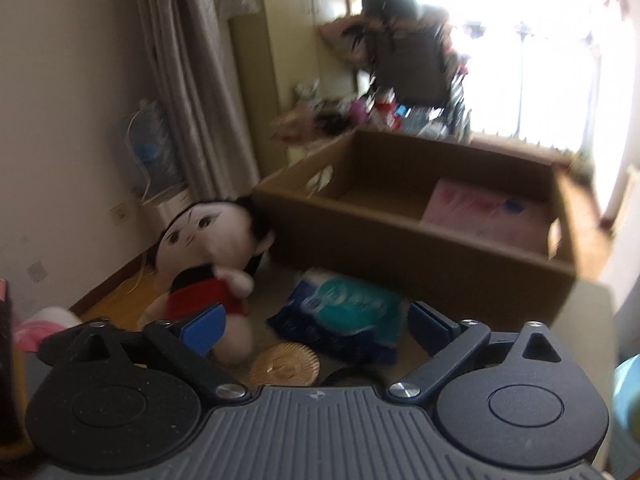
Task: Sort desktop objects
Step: 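Move the right gripper toward the gold round tin beside the tape, then lower the open right gripper around the gold round tin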
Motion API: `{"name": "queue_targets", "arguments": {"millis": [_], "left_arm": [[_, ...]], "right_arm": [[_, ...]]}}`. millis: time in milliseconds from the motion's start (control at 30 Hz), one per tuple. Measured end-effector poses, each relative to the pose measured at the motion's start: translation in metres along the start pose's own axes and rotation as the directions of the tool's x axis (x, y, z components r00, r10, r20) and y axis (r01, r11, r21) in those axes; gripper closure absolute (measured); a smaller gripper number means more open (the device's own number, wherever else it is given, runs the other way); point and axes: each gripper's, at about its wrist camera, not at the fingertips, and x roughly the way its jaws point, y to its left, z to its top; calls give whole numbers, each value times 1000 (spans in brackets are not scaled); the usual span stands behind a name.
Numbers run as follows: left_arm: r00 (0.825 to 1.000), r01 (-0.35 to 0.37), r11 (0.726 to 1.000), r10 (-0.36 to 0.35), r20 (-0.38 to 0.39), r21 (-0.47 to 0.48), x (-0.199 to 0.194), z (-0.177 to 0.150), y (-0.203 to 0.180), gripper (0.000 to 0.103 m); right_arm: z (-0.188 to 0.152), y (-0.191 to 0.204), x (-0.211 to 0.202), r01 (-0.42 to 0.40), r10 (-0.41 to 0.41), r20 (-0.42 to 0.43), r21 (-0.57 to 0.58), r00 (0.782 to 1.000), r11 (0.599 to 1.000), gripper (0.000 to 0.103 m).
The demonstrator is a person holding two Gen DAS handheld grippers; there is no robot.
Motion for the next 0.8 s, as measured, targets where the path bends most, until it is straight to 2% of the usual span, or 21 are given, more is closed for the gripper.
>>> {"name": "queue_targets", "arguments": {"millis": [100,233,333,433,567,733,800], "left_arm": [[999,22,1000,-22,-37,-6,10,-4,1,6],[997,40,999,-41,-70,-8,19,-8,1,11],[995,52,999,-52,-82,4,23,-9,0,21],[994,55,998,-54,-95,5,28,-11,1,26],[991,66,998,-66,-113,1,35,-10,2,37],[989,87,996,-87,-122,-12,40,-10,2,42],[988,95,995,-96,-123,-16,41,-9,2,44]], "right_arm": [[1,-1,16,-36,37,-70,9,997,999,16],[2,-4,41,-79,86,-176,49,981,996,25],[1,-7,56,-101,119,-231,87,966,991,32],[1,-8,66,-113,137,-264,107,955,988,35],[2,-10,76,-119,151,-300,123,942,985,37],[1,-14,85,-133,176,-336,145,925,980,42],[1,-13,86,-129,168,-339,135,925,982,43]]}}
